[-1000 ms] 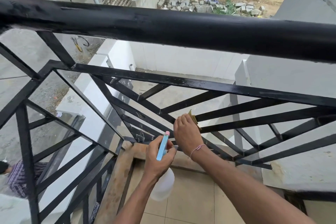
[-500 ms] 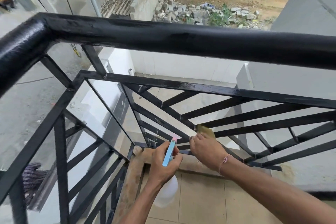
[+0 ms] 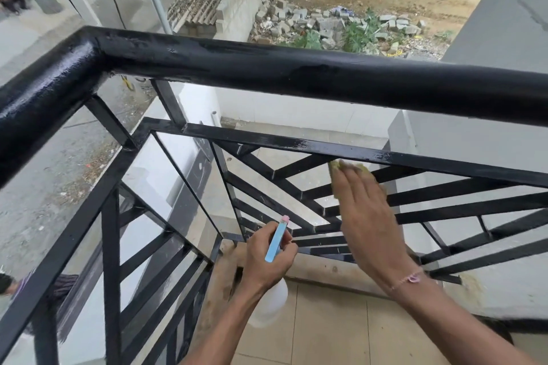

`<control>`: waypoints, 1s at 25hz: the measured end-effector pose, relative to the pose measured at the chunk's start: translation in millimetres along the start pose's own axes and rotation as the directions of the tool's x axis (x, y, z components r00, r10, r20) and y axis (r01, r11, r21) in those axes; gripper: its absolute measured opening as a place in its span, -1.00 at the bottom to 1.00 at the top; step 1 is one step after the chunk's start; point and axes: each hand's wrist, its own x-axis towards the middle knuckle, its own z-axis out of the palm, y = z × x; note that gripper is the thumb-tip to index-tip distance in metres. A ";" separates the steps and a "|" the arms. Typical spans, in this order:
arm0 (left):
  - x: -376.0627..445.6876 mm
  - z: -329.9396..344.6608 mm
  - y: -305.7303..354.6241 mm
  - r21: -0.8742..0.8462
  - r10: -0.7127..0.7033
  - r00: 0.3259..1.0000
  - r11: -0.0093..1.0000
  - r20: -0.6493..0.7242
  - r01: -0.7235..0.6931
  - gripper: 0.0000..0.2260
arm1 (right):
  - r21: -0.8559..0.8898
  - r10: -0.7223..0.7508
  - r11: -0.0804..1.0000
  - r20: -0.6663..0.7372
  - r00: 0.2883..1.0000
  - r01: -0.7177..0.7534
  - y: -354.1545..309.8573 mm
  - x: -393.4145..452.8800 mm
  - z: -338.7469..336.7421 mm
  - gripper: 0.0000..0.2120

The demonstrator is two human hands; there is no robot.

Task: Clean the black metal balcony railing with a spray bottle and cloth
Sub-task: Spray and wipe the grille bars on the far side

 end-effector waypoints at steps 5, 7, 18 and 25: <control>9.5 6.6 8.2 -0.031 -0.015 1.000 0.999 -0.019 0.014 -0.95 | -0.335 0.126 0.942 0.403 0.906 0.018 -29.3 23.7 50.5 -0.42; 11.4 5.0 4.2 -0.033 -0.021 1.000 0.999 -0.017 0.020 -0.94 | -0.340 0.035 0.930 0.456 0.889 0.138 -46.5 27.3 64.7 -0.38; 12.0 11.8 21.7 -0.042 -0.057 0.993 0.997 0.100 0.061 -0.89 | -0.268 -0.024 0.958 0.291 0.956 0.106 21.7 13.3 -0.1 -0.36; 18.1 9.0 31.8 -0.060 -0.013 0.990 0.998 0.142 0.022 -0.88 | -0.297 0.210 0.941 0.135 0.968 -0.163 16.8 -2.6 1.1 -0.38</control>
